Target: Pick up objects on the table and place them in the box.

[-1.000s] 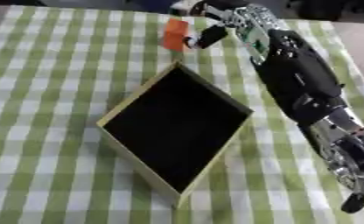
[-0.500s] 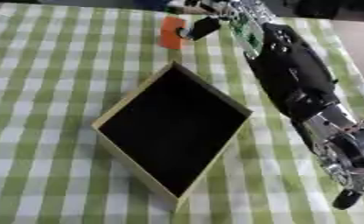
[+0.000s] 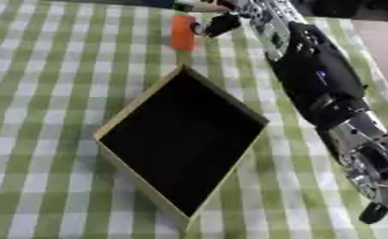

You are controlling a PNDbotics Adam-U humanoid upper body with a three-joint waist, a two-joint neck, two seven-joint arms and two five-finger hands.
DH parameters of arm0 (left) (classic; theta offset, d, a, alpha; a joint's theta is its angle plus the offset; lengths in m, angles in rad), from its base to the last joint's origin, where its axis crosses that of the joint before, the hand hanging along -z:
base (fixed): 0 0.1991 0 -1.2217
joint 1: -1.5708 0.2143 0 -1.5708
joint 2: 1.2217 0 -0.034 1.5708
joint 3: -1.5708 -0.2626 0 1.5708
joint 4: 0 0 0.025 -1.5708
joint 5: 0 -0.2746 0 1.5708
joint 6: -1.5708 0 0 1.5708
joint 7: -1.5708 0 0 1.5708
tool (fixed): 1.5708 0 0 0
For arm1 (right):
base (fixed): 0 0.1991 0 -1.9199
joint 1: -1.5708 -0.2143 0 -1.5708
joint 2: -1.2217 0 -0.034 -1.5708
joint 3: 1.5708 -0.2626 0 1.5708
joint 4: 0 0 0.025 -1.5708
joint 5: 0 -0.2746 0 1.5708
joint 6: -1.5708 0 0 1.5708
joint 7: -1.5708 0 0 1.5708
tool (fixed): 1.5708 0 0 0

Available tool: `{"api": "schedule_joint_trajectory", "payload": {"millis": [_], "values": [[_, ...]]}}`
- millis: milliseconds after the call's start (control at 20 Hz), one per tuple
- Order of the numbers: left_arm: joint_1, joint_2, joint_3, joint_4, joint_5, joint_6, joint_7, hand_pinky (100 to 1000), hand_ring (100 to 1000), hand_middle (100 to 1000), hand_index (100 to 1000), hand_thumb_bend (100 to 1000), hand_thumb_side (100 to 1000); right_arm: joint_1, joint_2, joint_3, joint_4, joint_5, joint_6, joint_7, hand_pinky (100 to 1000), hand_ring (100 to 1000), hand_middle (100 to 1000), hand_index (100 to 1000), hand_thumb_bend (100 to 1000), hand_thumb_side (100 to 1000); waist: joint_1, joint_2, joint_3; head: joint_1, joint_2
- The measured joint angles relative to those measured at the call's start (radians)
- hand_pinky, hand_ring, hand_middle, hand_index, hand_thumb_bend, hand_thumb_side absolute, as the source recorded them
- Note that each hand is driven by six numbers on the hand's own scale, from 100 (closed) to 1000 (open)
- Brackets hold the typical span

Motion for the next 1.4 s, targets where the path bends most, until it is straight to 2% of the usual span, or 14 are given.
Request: {"api": "schedule_joint_trajectory", "payload": {"millis": [250, 400, 550, 800, 1150, 1400], "values": [[-0.002, 0.0, 0.0, 0.0, -0.001, 0.001, -0.001, 783, 723, 775, 744, 458, 624, -0.001, -0.002, 0.0, -0.001, -0.028, 0.008, 0.008, 866, 888, 864, 918, 295, 602, 0.0, 0.006, 0.001, -0.007, -0.008], [0.008, 0.0, 0.0, 0.0, -0.004, 0.006, 0.0, 782, 721, 774, 744, 458, 625, -0.001, -0.001, 0.012, -0.001, -0.049, -0.005, 0.029, 860, 888, 863, 917, 283, 613, -0.001, 0.006, -0.013, -0.002, -0.004], [0.013, 0.0, 0.0, 0.0, -0.007, 0.01, -0.003, 783, 723, 773, 744, 461, 624, -0.01, -0.001, 0.026, -0.007, -0.084, -0.02, 0.06, 855, 882, 860, 915, 263, 626, -0.001, -0.002, -0.023, 0.005, 0.01], [0.014, 0.001, 0.0, 0.0, -0.012, 0.014, -0.008, 783, 723, 774, 744, 464, 624, -0.035, -0.002, 0.03, -0.037, -0.137, -0.014, 0.091, 854, 876, 859, 915, 247, 631, -0.006, -0.016, -0.026, 0.003, 0.021], [0.012, 0.001, 0.001, 0.0, -0.013, 0.015, -0.011, 783, 723, 774, 744, 463, 624, -0.035, -0.003, 0.038, -0.056, -0.199, -0.027, 0.141, 855, 883, 865, 919, 274, 651, -0.009, -0.022, -0.023, -0.014, 0.023], [0.009, 0.001, 0.001, 0.0, -0.013, 0.014, -0.015, 784, 723, 773, 743, 464, 625, -0.033, -0.003, 0.049, -0.056, -0.215, -0.045, 0.177, 859, 892, 870, 920, 275, 615, -0.013, -0.022, -0.016, -0.019, 0.018]]}}
